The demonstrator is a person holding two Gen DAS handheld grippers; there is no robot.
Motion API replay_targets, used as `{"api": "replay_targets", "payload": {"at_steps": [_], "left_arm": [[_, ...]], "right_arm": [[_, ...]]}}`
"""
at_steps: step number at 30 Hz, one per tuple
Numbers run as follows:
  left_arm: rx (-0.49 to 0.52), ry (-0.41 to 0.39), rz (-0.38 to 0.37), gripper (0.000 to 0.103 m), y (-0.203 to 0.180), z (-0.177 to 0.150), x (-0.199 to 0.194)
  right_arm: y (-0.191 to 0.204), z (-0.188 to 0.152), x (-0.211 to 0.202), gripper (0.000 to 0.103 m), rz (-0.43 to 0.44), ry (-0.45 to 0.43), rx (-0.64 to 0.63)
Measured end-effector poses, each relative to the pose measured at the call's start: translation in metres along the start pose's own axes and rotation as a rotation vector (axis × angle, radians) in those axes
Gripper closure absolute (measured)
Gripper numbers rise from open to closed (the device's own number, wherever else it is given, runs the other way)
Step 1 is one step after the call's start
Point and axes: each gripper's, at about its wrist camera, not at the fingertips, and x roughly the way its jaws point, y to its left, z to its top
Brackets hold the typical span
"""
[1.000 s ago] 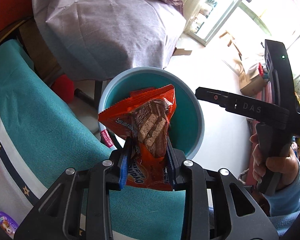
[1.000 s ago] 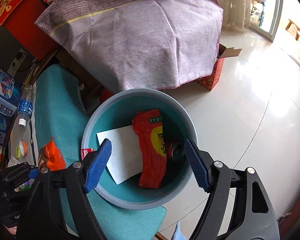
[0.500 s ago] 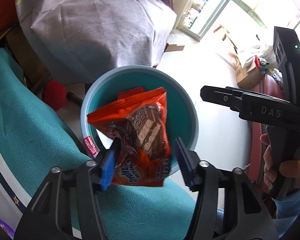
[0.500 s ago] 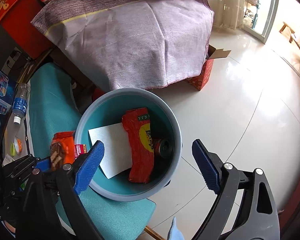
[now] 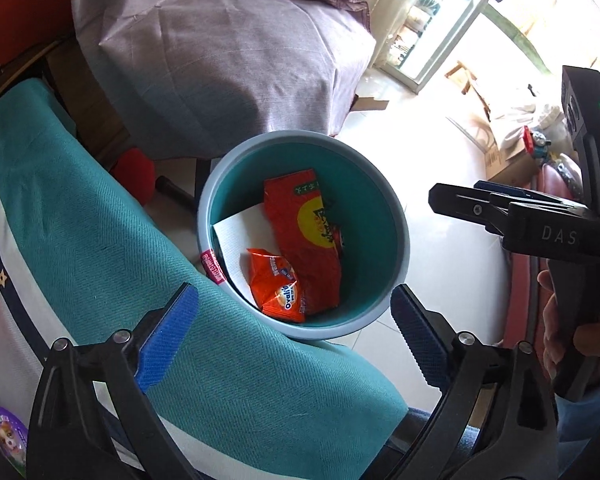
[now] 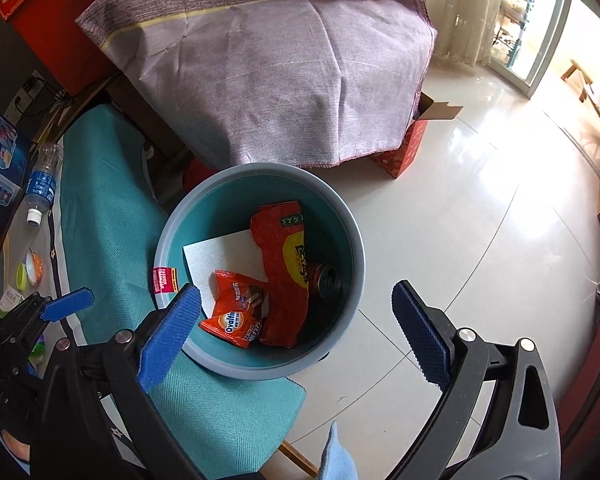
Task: Collect trash
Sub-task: 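Move both tools back over the remaining trash on the table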
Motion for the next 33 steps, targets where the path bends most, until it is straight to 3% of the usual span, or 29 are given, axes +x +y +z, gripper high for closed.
{"api": "replay_targets", "payload": {"at_steps": [9,23,33], "left_arm": [[-0.045,-0.029,0.047,0.006,0.024,-0.033,-0.032],[-0.225,-0.1,0.141,0.006,0.103,-0.11,-0.1],[-0.366,-0.163,0.192,0.006,0.155,-0.165,-0.145]], "right_arm": [[0.032,-0.013,-0.005,0.011,0.025,0.012,-0.047],[0.145,-0.041,-0.004,0.011,0.114,0.058,-0.24],[0.211,-0.06,-0.008,0.011,0.128,0.081,-0.361]]}}
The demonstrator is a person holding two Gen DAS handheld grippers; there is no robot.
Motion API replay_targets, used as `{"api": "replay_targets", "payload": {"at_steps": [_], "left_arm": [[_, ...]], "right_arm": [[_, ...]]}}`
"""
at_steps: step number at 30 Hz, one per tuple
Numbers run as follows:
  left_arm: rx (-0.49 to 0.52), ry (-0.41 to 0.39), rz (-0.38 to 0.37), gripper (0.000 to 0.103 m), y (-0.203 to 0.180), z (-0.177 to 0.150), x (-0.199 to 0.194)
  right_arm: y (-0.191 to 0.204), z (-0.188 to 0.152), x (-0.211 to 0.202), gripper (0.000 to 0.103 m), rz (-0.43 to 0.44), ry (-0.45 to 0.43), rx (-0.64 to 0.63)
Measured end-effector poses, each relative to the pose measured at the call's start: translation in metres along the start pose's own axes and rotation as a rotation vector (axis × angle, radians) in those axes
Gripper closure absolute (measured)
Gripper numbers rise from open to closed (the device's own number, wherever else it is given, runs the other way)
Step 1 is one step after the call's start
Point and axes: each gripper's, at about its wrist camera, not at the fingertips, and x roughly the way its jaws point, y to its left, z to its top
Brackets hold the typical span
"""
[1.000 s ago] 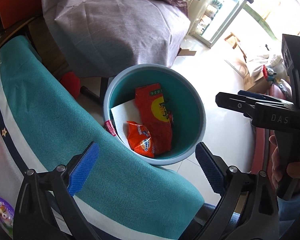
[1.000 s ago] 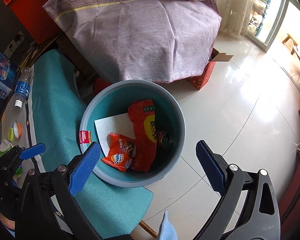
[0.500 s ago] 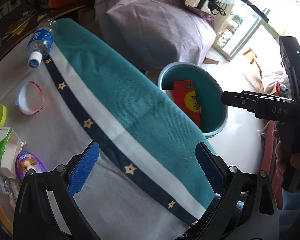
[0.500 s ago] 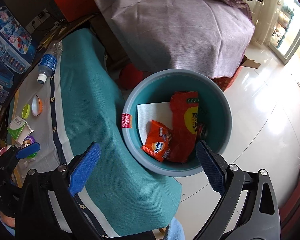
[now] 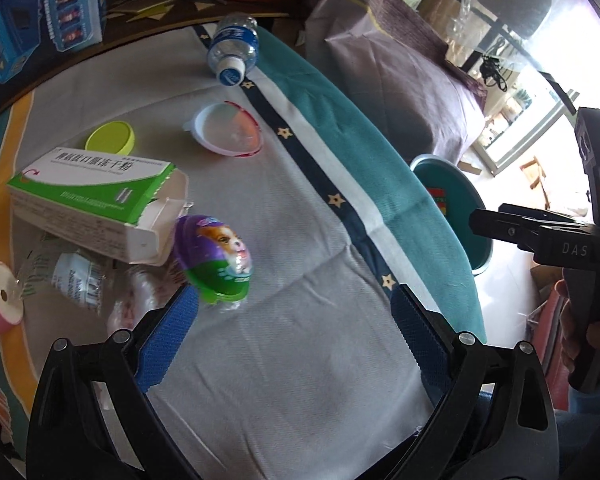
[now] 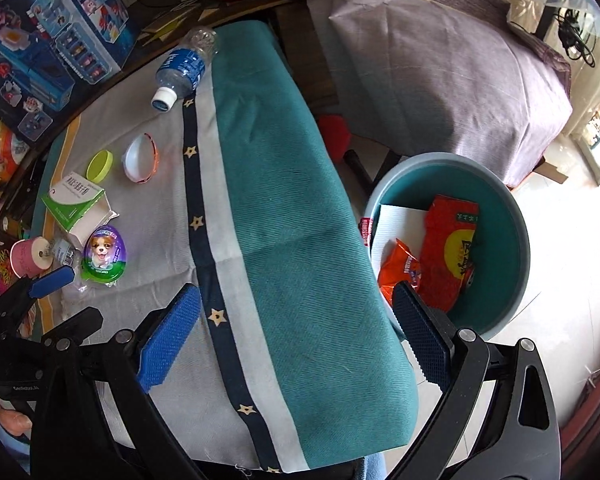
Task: Collect trash
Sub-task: 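Move both tools back over the remaining trash on the table, then grasp the pink paper cup with the left tool while the right grasps the medicine box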
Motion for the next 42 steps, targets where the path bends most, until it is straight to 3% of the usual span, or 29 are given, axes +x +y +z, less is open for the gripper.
{"api": "replay_targets", "payload": {"at_steps": [8,15,20,22,24,26,36,39,42], "left_arm": [[-0.087,-0.046,0.087,0.006,0.074,-0.025,-0.035],[-0.31,-0.083,0.09,0.006,0.154,-0.055,-0.062],[-0.444,-0.11,0.091,0.006,0.189,-0.07,-0.072],[-0.463,-0.117,0.099,0.006,0.195,-0.072,-0.074],[-0.471,-0.126,0.11,0.006,0.201,-0.076,-0.076],[-0.478,-0.127,0.116,0.006,0.207,-0.078,-0.075],[-0.531,-0.113,0.084,0.006,0.235,-0.083,-0.066],[-0.536,-0.11,0.077,0.006,0.241,-0.081,-0.065],[-0.543,-0.111,0.072,0.006,0.246,-0.078,-0.064]], "right_arm": [[0.075,0.007,0.009,0.011,0.021,0.032,-0.142],[0.164,0.02,0.024,0.011,0.039,0.06,-0.34],[0.234,0.027,0.038,0.011,0.017,0.049,-0.53],[0.259,0.027,0.044,0.017,0.0,0.034,-0.613],[0.278,0.029,0.052,0.031,-0.011,0.045,-0.672],[0.294,0.033,0.059,0.038,-0.002,0.067,-0.7],[0.346,0.051,0.103,0.038,-0.027,0.143,-0.772],[0.349,0.053,0.115,0.028,-0.047,0.158,-0.771],[0.351,0.057,0.123,0.026,-0.059,0.162,-0.763]]}}
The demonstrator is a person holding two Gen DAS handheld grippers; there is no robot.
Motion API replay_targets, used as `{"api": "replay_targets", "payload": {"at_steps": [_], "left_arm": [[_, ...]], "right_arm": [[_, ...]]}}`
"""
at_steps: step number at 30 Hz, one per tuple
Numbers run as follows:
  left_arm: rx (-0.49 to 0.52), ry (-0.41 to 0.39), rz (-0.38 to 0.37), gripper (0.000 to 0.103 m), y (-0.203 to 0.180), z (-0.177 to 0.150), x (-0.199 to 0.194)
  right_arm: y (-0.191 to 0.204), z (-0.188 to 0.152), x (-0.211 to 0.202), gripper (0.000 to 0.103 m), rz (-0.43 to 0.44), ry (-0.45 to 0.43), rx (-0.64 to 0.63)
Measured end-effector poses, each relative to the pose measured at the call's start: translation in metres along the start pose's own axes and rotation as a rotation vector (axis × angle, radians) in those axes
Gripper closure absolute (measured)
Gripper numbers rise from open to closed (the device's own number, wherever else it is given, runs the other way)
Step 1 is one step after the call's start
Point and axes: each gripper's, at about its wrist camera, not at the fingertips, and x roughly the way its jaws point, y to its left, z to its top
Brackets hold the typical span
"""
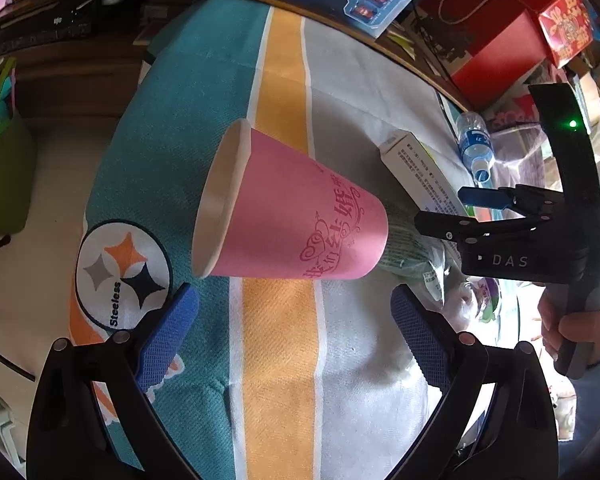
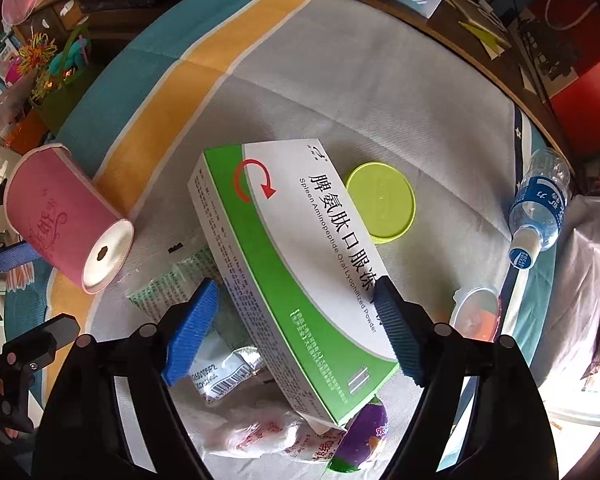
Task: Collect trash
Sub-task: 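Grasp the pink paper cup with the left tool while the right grasps the medicine box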
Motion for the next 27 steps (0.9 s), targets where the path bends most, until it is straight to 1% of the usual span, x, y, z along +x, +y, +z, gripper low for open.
{"api": "replay_targets", "payload": {"at_steps": [3,4,5,6,7,9,10,12,13,14,16,19,23,27], "left_arm": [[-0.015,-0.003,-0.011,0.006,0.003,0.006,0.0],[-0.022,-0.004,-0.016,0.006,0.003,0.008,0.0],[-0.03,-0.004,-0.021,0.006,0.004,0.01,0.0],[-0.039,-0.007,-0.025,0.006,0.004,0.012,0.0],[-0.05,-0.01,-0.031,0.006,0.005,0.014,0.0],[-0.072,-0.014,-0.039,0.006,0.005,0.018,0.0],[-0.075,-0.017,-0.039,0.006,0.005,0.019,0.0],[-0.103,-0.018,-0.043,0.006,0.005,0.025,0.001],[-0.119,-0.02,-0.043,0.006,0.005,0.028,0.002],[-0.134,-0.024,-0.045,0.006,0.005,0.031,0.002],[-0.152,-0.035,-0.038,0.006,0.003,0.038,0.005],[-0.164,-0.041,-0.009,0.006,-0.002,0.051,0.011],[-0.136,-0.036,0.038,0.006,-0.016,0.065,0.023],[-0.095,-0.011,0.076,0.006,-0.033,0.076,0.039]], "right_arm": [[-0.001,0.002,0.007,0.026,-0.031,0.006,-0.003],[-0.001,0.002,0.008,0.028,-0.041,0.002,-0.001],[-0.002,0.001,0.008,0.034,-0.053,-0.003,0.005],[-0.004,0.0,0.007,0.037,-0.059,-0.013,0.01],[-0.006,-0.001,0.004,0.039,-0.041,-0.023,0.018],[-0.011,-0.001,-0.002,0.05,-0.019,-0.039,0.04],[-0.014,0.0,-0.006,0.053,-0.006,-0.044,0.057],[-0.021,0.001,-0.011,0.07,0.036,-0.049,0.096],[-0.026,0.0,-0.011,0.071,0.084,-0.037,0.124],[-0.028,0.0,-0.012,0.071,0.109,-0.028,0.144],[-0.03,-0.005,-0.012,0.071,0.125,-0.025,0.153],[-0.035,-0.009,-0.013,0.071,0.146,-0.018,0.17],[-0.04,-0.013,-0.014,0.07,0.165,-0.009,0.166],[-0.048,-0.016,-0.014,0.069,0.195,-0.004,0.169]]}}
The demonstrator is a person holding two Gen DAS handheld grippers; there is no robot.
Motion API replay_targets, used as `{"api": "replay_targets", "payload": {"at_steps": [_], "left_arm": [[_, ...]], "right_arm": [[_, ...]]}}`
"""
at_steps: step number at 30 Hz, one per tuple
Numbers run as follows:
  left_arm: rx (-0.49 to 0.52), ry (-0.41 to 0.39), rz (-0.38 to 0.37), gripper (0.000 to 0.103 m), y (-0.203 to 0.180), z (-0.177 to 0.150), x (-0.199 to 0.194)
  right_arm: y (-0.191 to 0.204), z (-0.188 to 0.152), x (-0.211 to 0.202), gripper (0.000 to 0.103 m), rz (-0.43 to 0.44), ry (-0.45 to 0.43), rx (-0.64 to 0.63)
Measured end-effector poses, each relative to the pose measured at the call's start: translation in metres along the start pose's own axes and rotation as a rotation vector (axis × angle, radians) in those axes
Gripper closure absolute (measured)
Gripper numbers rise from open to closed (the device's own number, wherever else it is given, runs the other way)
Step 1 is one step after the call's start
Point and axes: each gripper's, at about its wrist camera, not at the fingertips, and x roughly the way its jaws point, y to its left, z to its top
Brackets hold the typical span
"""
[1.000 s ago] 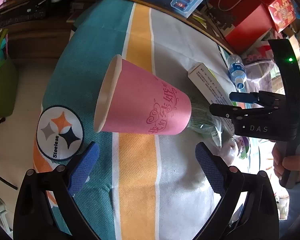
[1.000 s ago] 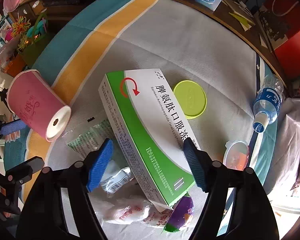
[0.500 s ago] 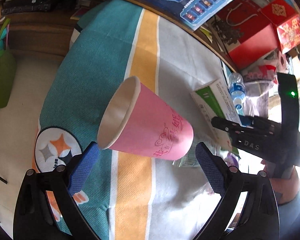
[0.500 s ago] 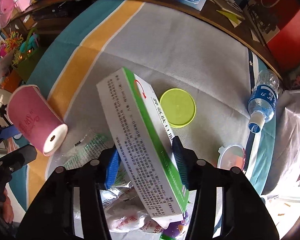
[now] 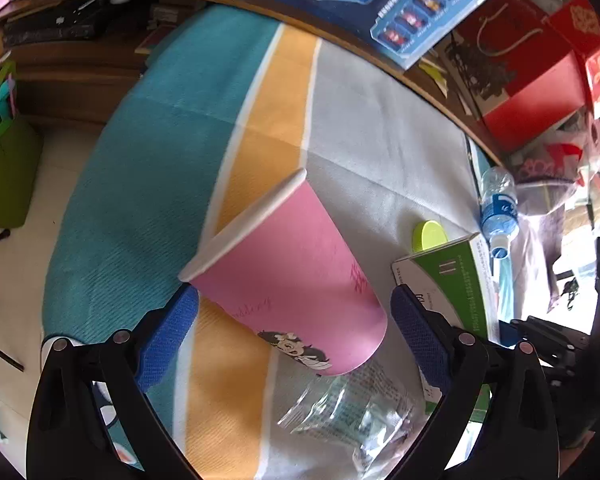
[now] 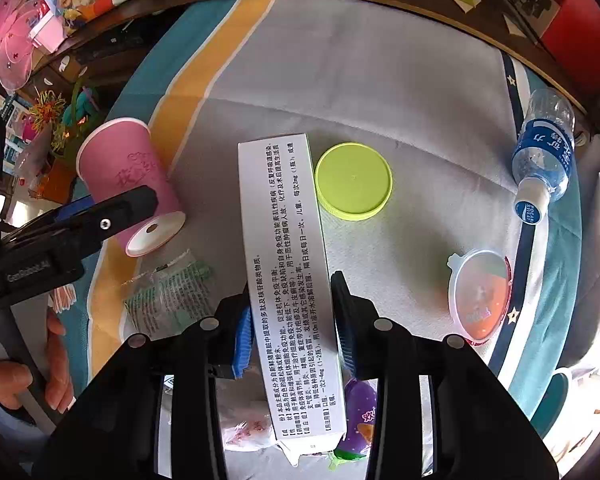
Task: Collect trash
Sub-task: 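Grasp the pink paper cup with the left tool while the right grasps the medicine box, then lift and carry the cup and medicine box with both tools over the teal bin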
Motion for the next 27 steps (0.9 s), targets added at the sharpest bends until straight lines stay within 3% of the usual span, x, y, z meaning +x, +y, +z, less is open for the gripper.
{"api": "replay_targets", "payload": {"at_steps": [6,7,8,9,20,27], "left_arm": [[0.04,0.013,0.053,0.009,-0.02,0.013,0.024],[0.055,-0.003,0.061,0.016,-0.022,0.014,0.025],[0.072,-0.015,0.071,0.034,-0.026,0.015,0.026],[0.088,-0.015,0.08,0.038,-0.029,0.015,0.028],[0.165,-0.034,0.096,0.039,-0.04,-0.006,0.007],[0.26,-0.08,0.025,0.039,-0.067,-0.024,-0.038]], "right_arm": [[-0.018,0.0,0.002,0.067,0.03,0.005,0.017],[-0.02,0.0,0.001,0.067,0.038,0.0,0.019],[-0.022,0.001,0.001,0.071,0.04,-0.008,0.018],[-0.023,0.001,0.001,0.073,0.037,-0.013,0.018],[-0.043,-0.009,-0.018,0.073,0.085,-0.089,0.083],[-0.057,-0.024,-0.062,0.073,0.107,-0.194,0.129]]}}
